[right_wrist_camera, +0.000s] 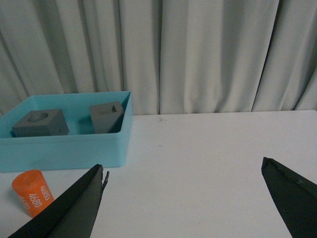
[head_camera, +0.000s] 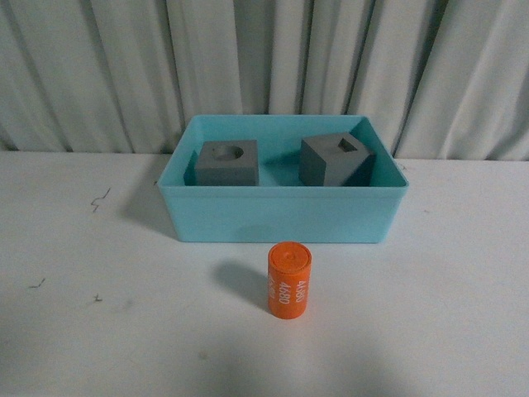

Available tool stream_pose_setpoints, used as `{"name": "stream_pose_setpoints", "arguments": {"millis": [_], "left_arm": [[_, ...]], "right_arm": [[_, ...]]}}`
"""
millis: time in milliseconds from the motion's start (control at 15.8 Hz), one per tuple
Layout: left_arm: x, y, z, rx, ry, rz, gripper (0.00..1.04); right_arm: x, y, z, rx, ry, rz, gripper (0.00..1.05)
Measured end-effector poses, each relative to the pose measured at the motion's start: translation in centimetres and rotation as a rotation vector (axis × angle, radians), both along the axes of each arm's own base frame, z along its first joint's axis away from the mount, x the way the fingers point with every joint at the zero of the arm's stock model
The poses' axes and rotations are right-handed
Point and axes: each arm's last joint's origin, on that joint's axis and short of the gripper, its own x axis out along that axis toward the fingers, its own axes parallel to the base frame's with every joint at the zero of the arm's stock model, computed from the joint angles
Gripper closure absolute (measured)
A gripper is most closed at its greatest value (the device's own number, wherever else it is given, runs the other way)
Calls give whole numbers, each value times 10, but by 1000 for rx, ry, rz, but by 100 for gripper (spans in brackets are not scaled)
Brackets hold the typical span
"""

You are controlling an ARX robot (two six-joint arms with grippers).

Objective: Place gray and orange parts in blue box

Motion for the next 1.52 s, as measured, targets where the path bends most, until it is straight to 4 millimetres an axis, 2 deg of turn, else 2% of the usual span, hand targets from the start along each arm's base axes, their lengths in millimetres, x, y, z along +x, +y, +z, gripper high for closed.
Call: {"name": "stream_pose_setpoints", "arguments": {"millis": [63,127,190,317,381,571,635,1460,1524], "left_arm": [[-14,4,-19,116,-236,72,15],[-25,11,-14,303,-604,234,33],[-29,12,-6,345,-700,267,44],[-29,12,-6,358,-698,262,49],[-29,12,-12,379,-664,245,60],[-29,12,-10,396,-682,245,97],[-29,12,-10,399,-681,245,103],[-29,12,-10,398,-682,243,103],[-29,12,-10,397,-682,243,101]], "right_arm": [[0,0,0,0,-1,2,6],[0,0,0,1,2,-4,6],[0,0,0,-2,-1,0,6],[0,0,0,-1,0,0,6],[0,0,0,-1,-1,0,6],[0,0,0,-1,-1,0,6],[0,0,0,-1,0,0,6],[0,0,0,-1,0,0,6],[0,0,0,-1,0,0,6]]}}
